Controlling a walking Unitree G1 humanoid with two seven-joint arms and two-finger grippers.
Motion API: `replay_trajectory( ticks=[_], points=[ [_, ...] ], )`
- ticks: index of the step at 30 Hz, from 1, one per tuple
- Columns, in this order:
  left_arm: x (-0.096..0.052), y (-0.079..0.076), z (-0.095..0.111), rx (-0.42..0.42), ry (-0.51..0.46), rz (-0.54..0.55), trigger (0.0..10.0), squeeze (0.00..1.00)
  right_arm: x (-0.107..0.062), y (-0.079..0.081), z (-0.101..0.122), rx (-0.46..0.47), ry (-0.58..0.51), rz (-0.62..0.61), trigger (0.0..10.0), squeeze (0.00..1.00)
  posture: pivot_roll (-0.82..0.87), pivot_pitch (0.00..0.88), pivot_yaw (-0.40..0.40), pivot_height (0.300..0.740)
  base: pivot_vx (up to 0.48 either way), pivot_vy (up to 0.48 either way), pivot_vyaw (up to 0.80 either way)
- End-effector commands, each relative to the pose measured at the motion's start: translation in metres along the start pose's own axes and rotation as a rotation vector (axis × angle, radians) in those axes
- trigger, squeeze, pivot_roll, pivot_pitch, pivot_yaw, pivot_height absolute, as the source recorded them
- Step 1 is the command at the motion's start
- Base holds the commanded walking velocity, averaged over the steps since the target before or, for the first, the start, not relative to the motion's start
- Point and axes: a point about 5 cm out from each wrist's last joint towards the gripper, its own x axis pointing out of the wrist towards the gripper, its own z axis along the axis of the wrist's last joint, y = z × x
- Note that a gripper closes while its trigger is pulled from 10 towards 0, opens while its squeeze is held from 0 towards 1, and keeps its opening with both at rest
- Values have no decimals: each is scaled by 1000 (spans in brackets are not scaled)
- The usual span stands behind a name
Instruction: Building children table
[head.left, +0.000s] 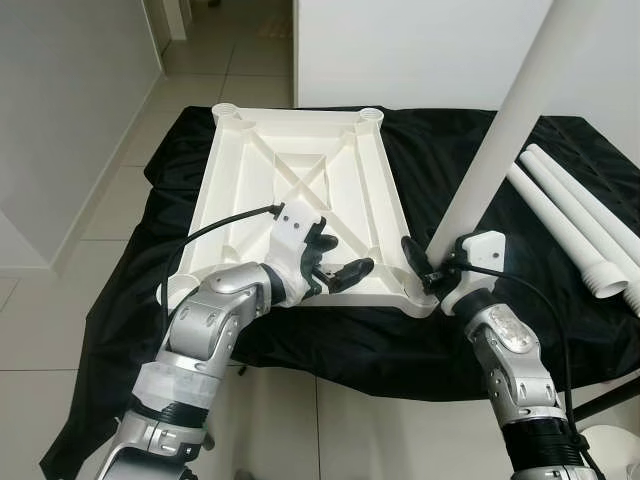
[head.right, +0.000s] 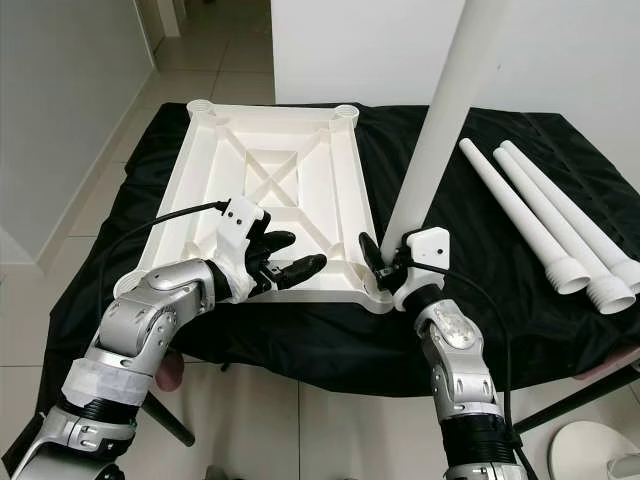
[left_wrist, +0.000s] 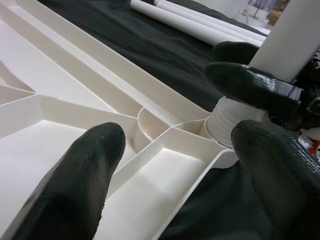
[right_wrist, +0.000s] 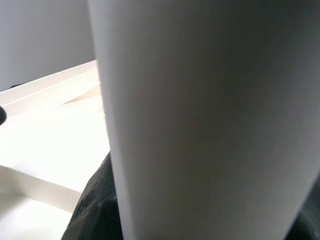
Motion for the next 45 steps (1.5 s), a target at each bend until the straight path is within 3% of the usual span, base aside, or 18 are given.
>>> replay_trajectory(
  ticks=[1, 2, 6, 8, 10, 13, 20, 28, 40, 45],
  points=[
    [-2, 1, 0, -4, 3, 14, 10000, 0, -12, -5, -33, 58, 170, -55, 10000, 0, -2, 71, 18, 740, 0, 0, 0],
    [-2, 1, 1, -6, 1, 18, 10000, 0, -13, -4, -34, 95, 170, -81, 10000, 0, -2, 71, 19, 740, 0, 0, 0],
    [-2, 1, 1, -6, 1, 20, 10000, 0, -13, -5, -34, 98, 173, -104, 10000, 0, -2, 71, 19, 740, 0, 0, 0],
    [-1, 1, 2, -8, -4, 19, 10000, 0, -10, -11, -40, 165, 218, -194, 10000, 0, -5, 68, 25, 740, 0, 0, 0],
    [0, 1, 2, -8, -6, 17, 10000, 0, -8, -12, -40, 170, 225, -216, 10000, 0, -5, 68, 25, 740, 0, 0, 0],
    [0, 0, 3, -7, -9, 20, 10000, 0, -4, -10, -36, 154, 195, -210, 10000, 0, -7, 65, 26, 740, 0, 0, 0],
    [1, 2, 4, -9, -14, 32, 10000, 0, -7, -5, -38, 20, 197, -184, 10000, 0, -8, 62, 19, 740, 0, 0, 0],
    [2, 2, 3, -15, -22, 41, 10000, 0, -4, 0, -37, 46, 189, -241, 10000, 0, -9, 53, 7, 740, 0, 0, 0],
    [3, 1, 2, -14, -26, 43, 10000, 0, 0, 8, -36, -2, 173, -238, 10000, 0, -11, 39, -3, 740, 0, 0, 0],
    [4, 0, 1, -12, -26, 41, 10000, 0, 3, 8, -33, 30, 166, -310, 10000, 0, -12, 31, -8, 740, 0, 0, 0]
  ],
)
